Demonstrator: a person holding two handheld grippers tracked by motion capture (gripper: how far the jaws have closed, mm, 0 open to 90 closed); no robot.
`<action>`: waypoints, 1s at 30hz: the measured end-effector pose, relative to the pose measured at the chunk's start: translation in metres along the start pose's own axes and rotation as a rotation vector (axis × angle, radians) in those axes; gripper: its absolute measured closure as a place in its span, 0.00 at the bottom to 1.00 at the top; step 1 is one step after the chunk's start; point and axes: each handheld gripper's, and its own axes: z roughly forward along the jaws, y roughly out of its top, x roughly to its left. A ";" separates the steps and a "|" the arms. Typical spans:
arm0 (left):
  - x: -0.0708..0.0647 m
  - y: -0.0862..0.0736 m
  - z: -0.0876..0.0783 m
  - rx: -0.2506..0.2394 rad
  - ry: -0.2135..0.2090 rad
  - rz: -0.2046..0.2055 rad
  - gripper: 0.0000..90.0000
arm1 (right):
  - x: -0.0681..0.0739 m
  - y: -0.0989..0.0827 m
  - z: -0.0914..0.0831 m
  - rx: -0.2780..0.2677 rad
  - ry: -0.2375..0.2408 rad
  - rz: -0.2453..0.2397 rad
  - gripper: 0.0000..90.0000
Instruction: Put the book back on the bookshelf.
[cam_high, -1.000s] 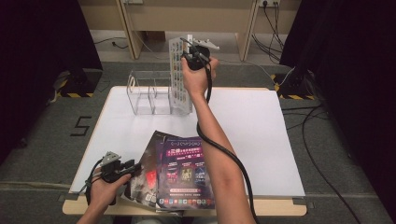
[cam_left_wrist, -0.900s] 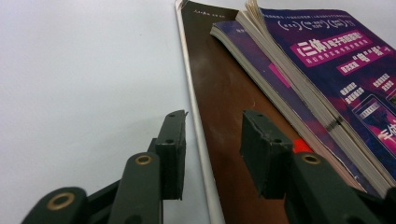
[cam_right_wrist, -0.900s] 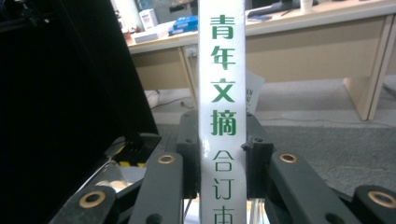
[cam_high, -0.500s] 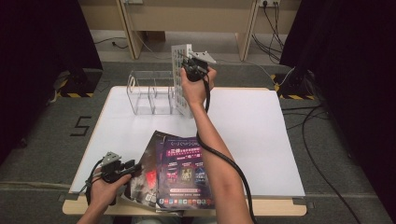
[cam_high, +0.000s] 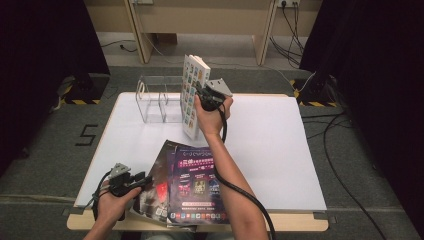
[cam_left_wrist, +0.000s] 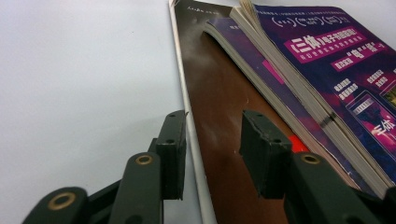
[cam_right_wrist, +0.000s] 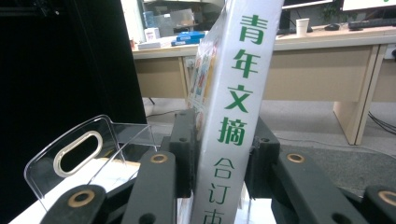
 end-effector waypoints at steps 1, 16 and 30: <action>0.000 0.000 0.000 0.000 -0.001 0.000 0.67 | 0.000 -0.001 -0.001 0.002 -0.003 -0.005 0.77; -0.001 0.001 0.000 -0.001 -0.003 0.002 0.67 | -0.009 0.007 -0.012 0.025 0.021 0.082 0.79; 0.004 0.001 -0.004 -0.007 0.001 -0.005 0.67 | 0.009 0.034 -0.006 0.050 0.049 0.039 0.82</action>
